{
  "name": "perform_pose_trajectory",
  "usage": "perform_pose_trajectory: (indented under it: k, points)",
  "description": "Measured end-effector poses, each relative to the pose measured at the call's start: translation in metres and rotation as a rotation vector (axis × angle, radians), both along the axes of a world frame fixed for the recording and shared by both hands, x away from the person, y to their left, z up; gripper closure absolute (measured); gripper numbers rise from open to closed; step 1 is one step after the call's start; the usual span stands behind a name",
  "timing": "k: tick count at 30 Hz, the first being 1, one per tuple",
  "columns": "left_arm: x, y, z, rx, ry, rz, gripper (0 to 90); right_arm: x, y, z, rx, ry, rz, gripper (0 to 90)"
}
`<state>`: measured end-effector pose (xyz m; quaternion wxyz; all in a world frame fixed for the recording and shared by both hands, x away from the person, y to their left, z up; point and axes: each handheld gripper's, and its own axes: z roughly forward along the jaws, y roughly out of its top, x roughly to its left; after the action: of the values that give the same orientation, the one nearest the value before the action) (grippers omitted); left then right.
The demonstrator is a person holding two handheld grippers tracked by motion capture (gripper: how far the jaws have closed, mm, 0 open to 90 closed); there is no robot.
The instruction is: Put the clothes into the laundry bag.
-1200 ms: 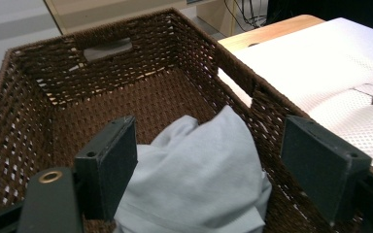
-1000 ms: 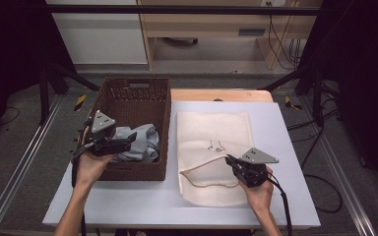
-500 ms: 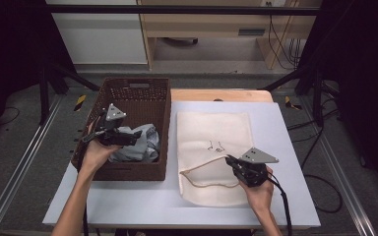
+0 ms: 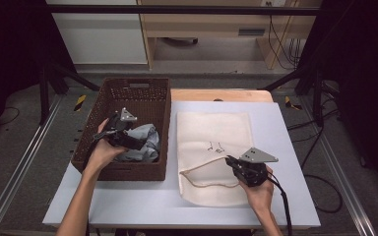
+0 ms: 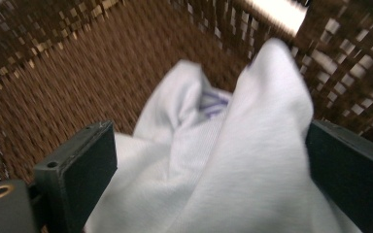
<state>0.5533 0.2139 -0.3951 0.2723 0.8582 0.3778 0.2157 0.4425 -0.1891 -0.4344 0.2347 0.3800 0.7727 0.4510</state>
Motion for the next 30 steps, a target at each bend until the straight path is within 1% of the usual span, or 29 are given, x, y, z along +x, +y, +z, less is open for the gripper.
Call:
perform_pose_trajectory:
  k: [2, 7, 11, 13, 15, 17, 19, 20, 24, 26, 30]
  points:
    - [0.0, -0.001, -0.003, 0.012, 0.005, 0.007, 4.4, 0.0, 0.001, 0.0, 0.002, 0.006, -0.003, 87.0]
    - [0.003, 0.0, -0.006, 0.014, 0.031, 0.029, 3.4, -0.001, 0.001, 0.0, -0.002, 0.008, -0.004, 87.0]
    - [0.004, -0.002, -0.01, 0.034, 0.031, 0.026, 2.4, 0.0, 0.0, 0.0, -0.002, 0.013, -0.005, 87.0]
    - [0.005, -0.003, -0.013, 0.049, 0.04, 0.023, 2.3, 0.001, 0.0, 0.0, 0.0, 0.014, -0.004, 87.1]
    - [0.006, -0.004, -0.015, 0.064, 0.048, 0.032, 2.4, 0.0, 0.0, 0.0, 0.001, 0.018, -0.003, 87.1]
    - [0.007, -0.003, -0.016, 0.059, 0.06, 0.035, 2.7, 0.001, 0.0, -0.001, -0.001, 0.017, 0.001, 87.1]
    - [0.009, -0.003, -0.019, 0.053, 0.082, 0.039, 3.0, 0.001, 0.001, -0.001, 0.001, 0.024, -0.001, 87.0]
    - [0.01, -0.003, -0.02, 0.058, 0.093, 0.041, 3.0, 0.001, 0.001, -0.001, 0.0, 0.026, 0.002, 87.0]
    - [0.013, -0.006, -0.027, 0.099, 0.142, 0.045, 2.9, 0.001, 0.001, -0.001, 0.0, 0.026, 0.003, 87.0]
    - [0.014, -0.008, -0.03, 0.122, 0.167, 0.038, 2.9, 0.001, 0.001, -0.001, 0.0, 0.029, 0.0, 87.0]
    - [0.017, -0.007, -0.035, 0.122, 0.236, 0.055, 3.1, 0.001, 0.001, -0.002, -0.003, 0.031, 0.003, 86.8]
